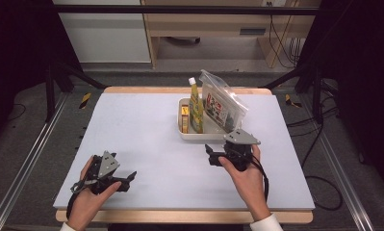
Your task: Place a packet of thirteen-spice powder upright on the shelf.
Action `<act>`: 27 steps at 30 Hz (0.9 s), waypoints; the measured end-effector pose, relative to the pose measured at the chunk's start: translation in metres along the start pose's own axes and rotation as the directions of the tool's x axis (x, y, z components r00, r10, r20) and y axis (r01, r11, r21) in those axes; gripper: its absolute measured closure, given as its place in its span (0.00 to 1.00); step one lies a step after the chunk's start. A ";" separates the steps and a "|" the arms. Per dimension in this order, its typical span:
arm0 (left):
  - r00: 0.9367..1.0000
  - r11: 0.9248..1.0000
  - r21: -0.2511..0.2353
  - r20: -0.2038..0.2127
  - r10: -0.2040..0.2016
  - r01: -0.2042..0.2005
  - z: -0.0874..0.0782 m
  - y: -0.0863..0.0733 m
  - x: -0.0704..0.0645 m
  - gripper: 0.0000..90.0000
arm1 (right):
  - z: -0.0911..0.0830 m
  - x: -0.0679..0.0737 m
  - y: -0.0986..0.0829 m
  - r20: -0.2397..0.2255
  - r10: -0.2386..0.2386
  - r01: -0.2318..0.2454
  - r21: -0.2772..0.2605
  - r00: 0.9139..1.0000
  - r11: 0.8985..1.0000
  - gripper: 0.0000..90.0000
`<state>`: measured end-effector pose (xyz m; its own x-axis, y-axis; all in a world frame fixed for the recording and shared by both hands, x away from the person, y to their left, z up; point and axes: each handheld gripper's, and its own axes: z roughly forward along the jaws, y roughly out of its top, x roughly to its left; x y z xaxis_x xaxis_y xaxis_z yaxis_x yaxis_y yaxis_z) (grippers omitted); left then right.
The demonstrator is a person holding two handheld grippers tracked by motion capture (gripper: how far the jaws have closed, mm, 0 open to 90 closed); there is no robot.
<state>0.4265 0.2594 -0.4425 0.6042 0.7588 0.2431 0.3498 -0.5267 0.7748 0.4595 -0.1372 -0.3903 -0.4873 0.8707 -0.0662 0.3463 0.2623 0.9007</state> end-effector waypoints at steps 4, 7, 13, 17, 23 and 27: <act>1.000 1.000 -0.001 0.001 0.003 -0.003 0.000 0.000 0.001 0.06 | -0.006 -0.011 -0.005 0.031 -0.001 0.001 0.007 1.000 1.000 0.08; 1.000 1.000 -0.004 0.000 0.000 0.000 -0.001 -0.001 0.002 0.06 | -0.009 -0.019 -0.010 0.047 0.013 -0.013 0.012 0.999 1.000 0.08; 1.000 1.000 -0.007 0.000 0.002 -0.002 -0.001 -0.002 0.002 0.05 | -0.014 -0.034 -0.023 0.075 0.022 -0.025 0.037 0.997 0.999 0.08; 1.000 1.000 -0.009 -0.001 0.004 -0.004 -0.001 -0.002 0.002 0.05 | -0.016 -0.044 -0.033 0.091 0.035 -0.040 0.053 0.995 0.998 0.08; 1.000 1.000 -0.006 -0.002 0.003 -0.003 -0.001 -0.003 0.003 0.05 | -0.017 -0.055 -0.047 0.101 0.044 -0.051 0.077 0.994 0.996 0.08; 1.000 1.000 -0.006 -0.001 0.004 -0.004 -0.001 -0.003 0.003 0.05 | -0.021 -0.062 -0.055 0.108 0.061 -0.070 0.085 0.992 0.994 0.08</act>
<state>0.4268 0.2638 -0.4434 0.6046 0.7573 0.2469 0.3433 -0.5274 0.7772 0.4542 -0.2146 -0.4266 -0.3759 0.9249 -0.0574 0.4463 0.2350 0.8635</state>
